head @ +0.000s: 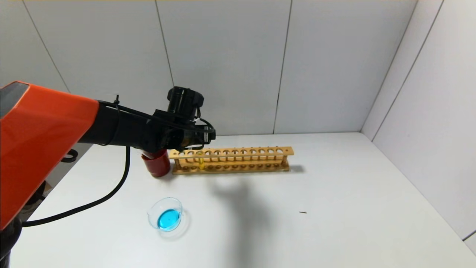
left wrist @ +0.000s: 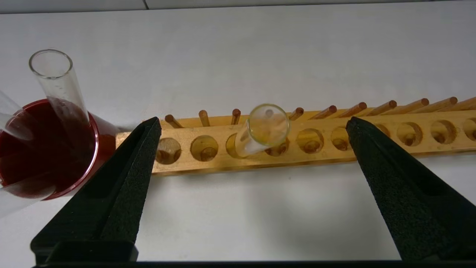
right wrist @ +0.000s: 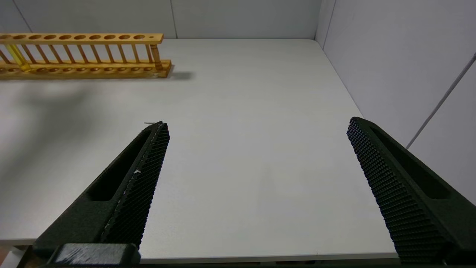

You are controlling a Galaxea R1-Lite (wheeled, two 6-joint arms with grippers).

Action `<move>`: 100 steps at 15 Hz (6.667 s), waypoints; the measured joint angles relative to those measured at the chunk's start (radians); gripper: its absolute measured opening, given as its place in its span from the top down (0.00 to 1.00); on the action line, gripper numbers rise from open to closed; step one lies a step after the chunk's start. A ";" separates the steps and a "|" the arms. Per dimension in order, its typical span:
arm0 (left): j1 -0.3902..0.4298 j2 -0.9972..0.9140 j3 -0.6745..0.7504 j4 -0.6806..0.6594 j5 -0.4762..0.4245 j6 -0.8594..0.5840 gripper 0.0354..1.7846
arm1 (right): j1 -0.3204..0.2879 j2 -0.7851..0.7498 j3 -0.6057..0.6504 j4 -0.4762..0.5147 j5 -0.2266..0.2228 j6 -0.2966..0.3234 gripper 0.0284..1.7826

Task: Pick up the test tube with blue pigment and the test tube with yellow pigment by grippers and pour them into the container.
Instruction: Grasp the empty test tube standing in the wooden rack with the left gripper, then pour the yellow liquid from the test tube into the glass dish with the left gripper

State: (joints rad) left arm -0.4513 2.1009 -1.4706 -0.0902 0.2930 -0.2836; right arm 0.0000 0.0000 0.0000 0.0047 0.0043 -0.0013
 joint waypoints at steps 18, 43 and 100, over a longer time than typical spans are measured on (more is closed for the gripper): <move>-0.001 0.040 -0.045 0.004 0.009 0.001 0.84 | 0.000 0.000 0.000 0.000 0.000 0.000 0.02; 0.037 -0.428 0.343 -0.193 0.072 0.441 0.84 | 0.000 0.000 0.000 0.000 0.000 0.000 0.02; 0.258 -0.499 1.174 -0.899 -0.776 1.860 0.84 | 0.000 0.000 0.000 0.000 0.000 0.000 0.02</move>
State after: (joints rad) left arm -0.1932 1.6015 -0.2966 -0.9891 -0.4830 1.5764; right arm 0.0000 0.0000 0.0000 0.0047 0.0038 -0.0013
